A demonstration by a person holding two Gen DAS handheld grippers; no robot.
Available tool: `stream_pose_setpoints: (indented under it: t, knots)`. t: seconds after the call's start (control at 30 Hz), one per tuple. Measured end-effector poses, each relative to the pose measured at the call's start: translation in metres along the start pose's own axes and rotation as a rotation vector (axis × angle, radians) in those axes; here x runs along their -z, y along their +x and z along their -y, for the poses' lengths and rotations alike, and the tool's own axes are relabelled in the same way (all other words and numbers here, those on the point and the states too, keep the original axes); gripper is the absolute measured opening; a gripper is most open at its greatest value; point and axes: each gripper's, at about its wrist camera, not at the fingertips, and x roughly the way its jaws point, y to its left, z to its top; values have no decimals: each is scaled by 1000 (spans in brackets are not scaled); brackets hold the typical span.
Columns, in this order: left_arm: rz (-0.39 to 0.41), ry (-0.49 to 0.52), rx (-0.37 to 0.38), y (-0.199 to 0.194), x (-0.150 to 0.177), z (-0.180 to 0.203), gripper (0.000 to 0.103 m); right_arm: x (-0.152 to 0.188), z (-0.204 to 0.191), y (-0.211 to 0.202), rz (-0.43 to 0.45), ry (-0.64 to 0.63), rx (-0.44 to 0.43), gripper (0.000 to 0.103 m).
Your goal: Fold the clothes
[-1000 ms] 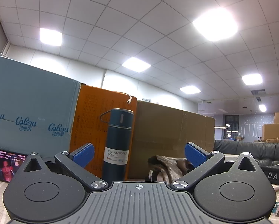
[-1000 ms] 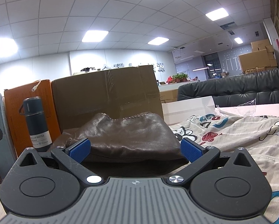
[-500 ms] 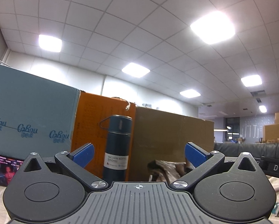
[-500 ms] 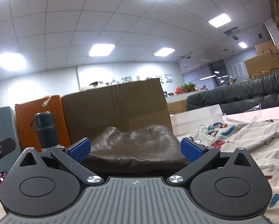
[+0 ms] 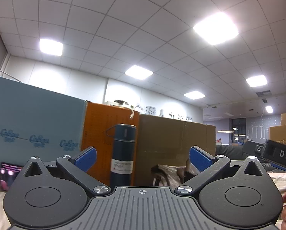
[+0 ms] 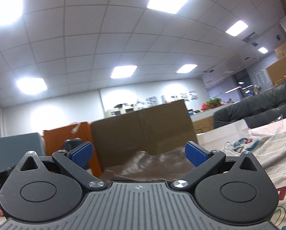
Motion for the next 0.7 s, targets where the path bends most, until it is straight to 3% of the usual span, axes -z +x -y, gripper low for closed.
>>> stream_pose_setpoints:
  t: [0.1,0.3,0.5,0.7]
  knots:
    - [-20,-9,-9,-15,-3,-2,103,-3,-10,-11,-18,13,-22,103]
    - [-31,8,-48,-44,-12,-13,103,-2,-34,-26,-137,58,-70,103]
    - [-1,0,-129,-80,-29,-48,103,2,-69,-44,-206,74,-179,103]
    - [59,22,-257,-118,-53,-90,103,8,-114,-57,-277,73,-305,103]
